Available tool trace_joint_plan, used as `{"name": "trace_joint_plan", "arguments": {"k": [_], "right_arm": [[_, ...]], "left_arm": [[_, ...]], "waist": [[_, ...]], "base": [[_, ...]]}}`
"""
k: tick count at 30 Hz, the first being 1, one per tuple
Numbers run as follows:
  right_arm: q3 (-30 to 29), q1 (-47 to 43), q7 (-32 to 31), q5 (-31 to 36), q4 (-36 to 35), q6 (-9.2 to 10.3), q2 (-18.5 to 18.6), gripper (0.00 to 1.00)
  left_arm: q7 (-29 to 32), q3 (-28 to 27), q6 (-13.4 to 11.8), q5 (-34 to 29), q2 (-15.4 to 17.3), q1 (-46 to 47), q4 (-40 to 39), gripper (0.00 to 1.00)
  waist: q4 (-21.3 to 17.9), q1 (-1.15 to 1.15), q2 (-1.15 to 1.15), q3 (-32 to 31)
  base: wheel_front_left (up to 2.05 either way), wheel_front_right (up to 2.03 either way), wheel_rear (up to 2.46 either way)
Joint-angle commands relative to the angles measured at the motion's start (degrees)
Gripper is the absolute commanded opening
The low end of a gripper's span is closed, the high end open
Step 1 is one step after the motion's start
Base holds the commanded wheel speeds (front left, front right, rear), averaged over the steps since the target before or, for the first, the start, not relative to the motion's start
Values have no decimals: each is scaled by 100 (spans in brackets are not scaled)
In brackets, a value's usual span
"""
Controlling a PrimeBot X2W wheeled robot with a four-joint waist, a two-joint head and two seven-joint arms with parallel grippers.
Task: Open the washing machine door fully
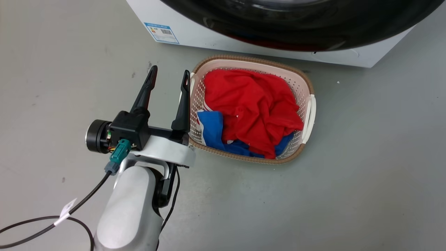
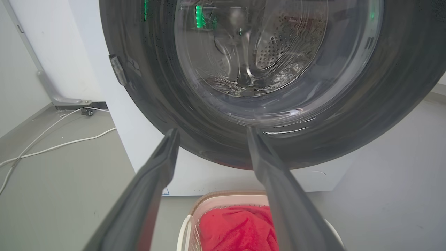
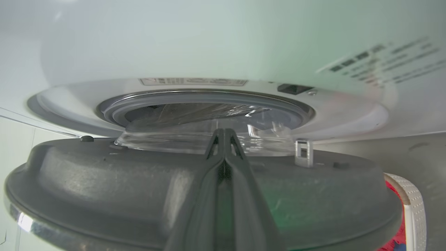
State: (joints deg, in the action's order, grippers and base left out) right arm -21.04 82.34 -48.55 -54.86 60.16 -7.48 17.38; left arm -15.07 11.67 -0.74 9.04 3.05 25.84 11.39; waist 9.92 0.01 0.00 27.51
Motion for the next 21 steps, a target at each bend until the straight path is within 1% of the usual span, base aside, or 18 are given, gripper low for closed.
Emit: {"name": "trace_joint_plan", "arguments": {"k": [1, 9, 13, 21], "right_arm": [[57, -199, -128, 37, -5, -3, -68, 0], [114, -997, -560, -161, -516, -3, -220, 0], [153, -1532, -771, -292, -905, -3, -403, 0], [295, -2837, -1062, -499, -1926, -3, -849, 0]], "left_arm": [[-15, 2, -2, 7, -6, -13, 10, 100], [-15, 40, 42, 46, -12, -323, 171, 100], [-15, 44, 50, 79, -14, -505, 256, 100], [-15, 54, 66, 125, -15, -893, 395, 100]], "waist": [[-25, -1, 0, -68], [-88, -1, 0, -484], [-89, -1, 0, -762], [-37, -1, 0, -1355]], "base": [[0, 0, 0], [0, 0, 0], [0, 0, 0], [0, 0, 0]]}}
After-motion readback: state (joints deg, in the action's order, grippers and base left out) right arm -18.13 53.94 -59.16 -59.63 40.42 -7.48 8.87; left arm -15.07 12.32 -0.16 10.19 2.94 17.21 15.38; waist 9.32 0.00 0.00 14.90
